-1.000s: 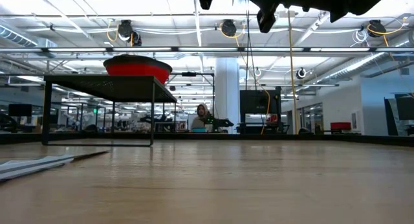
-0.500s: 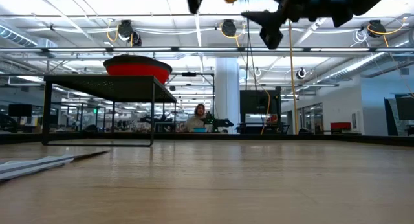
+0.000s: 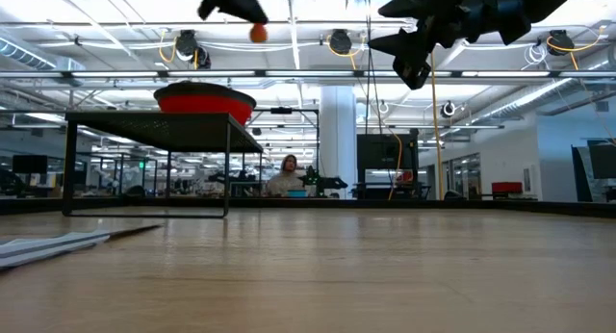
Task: Pick & Place Fruit
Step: Put the peach into the red strainer bowl on the shelf
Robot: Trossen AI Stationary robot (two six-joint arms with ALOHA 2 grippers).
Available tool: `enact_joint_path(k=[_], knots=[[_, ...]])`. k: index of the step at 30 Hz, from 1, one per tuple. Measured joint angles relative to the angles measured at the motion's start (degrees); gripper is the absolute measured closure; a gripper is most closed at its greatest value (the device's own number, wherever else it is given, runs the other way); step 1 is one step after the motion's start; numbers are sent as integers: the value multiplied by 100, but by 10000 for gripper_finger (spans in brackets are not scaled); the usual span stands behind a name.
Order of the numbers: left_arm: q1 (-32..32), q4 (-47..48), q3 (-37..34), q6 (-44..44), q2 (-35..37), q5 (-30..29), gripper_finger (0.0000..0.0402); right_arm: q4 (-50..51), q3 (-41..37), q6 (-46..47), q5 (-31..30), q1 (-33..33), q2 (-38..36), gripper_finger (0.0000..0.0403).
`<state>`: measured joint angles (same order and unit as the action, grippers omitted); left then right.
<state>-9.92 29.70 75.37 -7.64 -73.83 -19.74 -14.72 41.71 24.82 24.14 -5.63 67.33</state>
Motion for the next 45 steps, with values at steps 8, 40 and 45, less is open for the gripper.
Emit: enact_joint_path(k=[8, 40, 45], knots=[[-539, 1423, 2, -758, 423, -893, 402, 3, 0, 0, 0, 0, 0, 232], [-2110, 3068, 2, -1213, 530, -130, 401, 2042, -7, -1589, -40, -625, -1592, 271], [-2252, 3062, 2, -1201, 528, -117, 401, 2622, -7, -1675, -50, -747, -1999, 282]])
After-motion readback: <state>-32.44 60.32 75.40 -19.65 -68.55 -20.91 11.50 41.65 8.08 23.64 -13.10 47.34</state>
